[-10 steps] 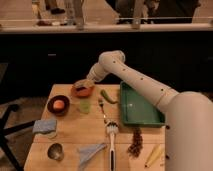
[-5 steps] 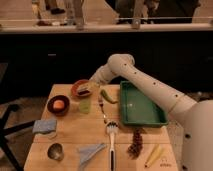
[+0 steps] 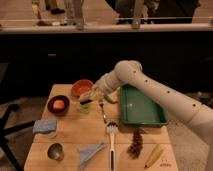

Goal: Place eraser in table surface

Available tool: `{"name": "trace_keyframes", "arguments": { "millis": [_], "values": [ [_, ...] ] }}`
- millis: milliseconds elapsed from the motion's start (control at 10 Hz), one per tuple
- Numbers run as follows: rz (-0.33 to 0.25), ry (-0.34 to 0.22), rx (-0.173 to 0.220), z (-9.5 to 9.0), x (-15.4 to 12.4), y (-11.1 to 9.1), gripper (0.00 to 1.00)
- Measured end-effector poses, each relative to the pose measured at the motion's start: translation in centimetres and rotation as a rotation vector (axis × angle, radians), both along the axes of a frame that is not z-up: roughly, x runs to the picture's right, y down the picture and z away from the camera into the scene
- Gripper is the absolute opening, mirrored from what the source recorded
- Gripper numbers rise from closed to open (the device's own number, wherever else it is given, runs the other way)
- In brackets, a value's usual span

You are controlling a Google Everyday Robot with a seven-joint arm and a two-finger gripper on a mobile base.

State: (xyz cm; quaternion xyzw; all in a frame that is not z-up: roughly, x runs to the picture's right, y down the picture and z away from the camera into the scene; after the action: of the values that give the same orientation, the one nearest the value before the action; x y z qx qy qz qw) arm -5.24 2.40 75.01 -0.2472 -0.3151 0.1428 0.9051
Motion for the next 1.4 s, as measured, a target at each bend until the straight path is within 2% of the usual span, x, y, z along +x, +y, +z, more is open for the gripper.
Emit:
{"name": "trace_keyframes", "arguments": {
  "millis": [100,300,1000,1400],
  "values": [
    [-0.014,-0.014,-0.005,-0.9,0.4,1.2,0.00],
    [-0.043,-0.028,-0.022,-1.3,0.5,2.7,0.00],
    [-0.042,-0.029,-0.022,-1.2,0.4,2.6,0.00],
    [0.003,-0.026,-0.029,-0.4,0.8,3.1,0.00]
  ]
}}
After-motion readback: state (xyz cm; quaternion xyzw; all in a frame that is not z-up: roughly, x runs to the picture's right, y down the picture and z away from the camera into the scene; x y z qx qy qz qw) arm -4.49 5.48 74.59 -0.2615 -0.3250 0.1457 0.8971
